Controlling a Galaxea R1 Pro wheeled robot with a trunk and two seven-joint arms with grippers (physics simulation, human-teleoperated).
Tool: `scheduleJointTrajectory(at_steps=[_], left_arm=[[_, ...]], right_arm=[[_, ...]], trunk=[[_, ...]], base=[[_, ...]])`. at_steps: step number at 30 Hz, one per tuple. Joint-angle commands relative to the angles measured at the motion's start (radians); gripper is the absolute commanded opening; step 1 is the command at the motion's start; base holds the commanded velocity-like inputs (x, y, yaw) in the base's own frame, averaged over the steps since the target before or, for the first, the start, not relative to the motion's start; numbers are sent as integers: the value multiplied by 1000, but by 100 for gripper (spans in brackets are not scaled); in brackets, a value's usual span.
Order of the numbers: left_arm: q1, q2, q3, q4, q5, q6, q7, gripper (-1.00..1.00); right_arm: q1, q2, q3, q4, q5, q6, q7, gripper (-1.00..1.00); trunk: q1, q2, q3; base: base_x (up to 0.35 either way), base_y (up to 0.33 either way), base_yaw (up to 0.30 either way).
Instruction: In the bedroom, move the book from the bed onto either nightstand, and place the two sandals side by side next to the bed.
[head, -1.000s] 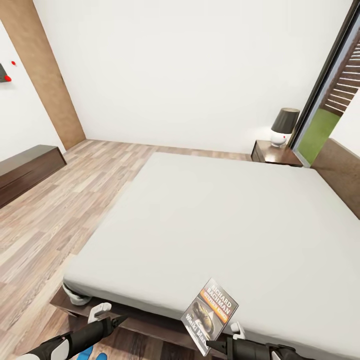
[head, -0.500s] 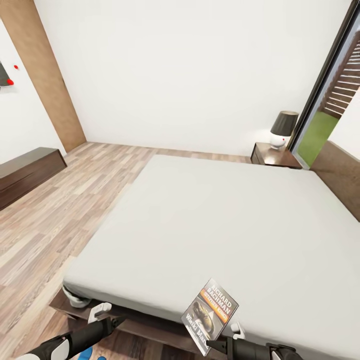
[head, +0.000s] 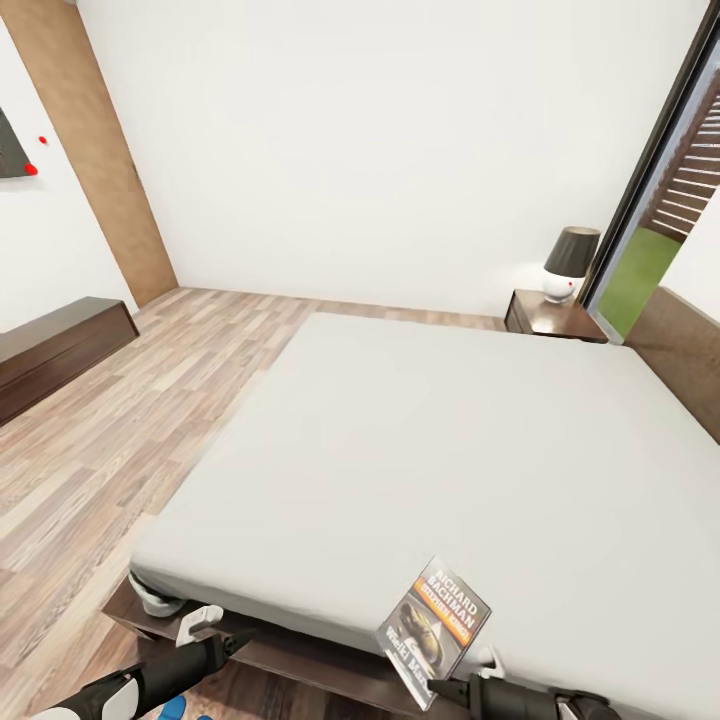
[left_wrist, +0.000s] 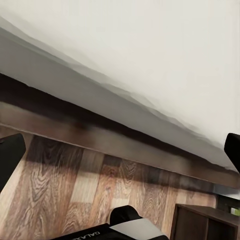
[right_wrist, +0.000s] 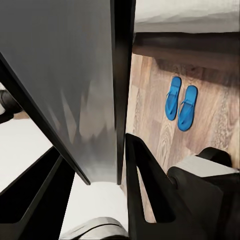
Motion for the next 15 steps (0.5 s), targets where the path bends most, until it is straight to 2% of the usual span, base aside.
scheduleJointTrajectory(at_steps=[1,6,11,15], left_arm=[[-1,0,-7,0,9,5,-3,100],[-1,0,-7,1,9,5,-3,100],[-1,-5,-8,1,9,4,-1,100],[-1,-9,-8,2,9,3,-1,100]], right_arm=[[0,-6,7,2,-12,10,0,-100],[0,-25,7,108,-12,12,1,-100],[1,-26,8,149,-11,2,-2,-100],[2,-26,8,160,-11,-40,-4,-100]], trunk=[[0,-1,-1],[0,-1,-1],[0,-1,4],[0,-1,10]], base=[[0,0,3],[0,0,1],[0,0,0],[0,0,0]])
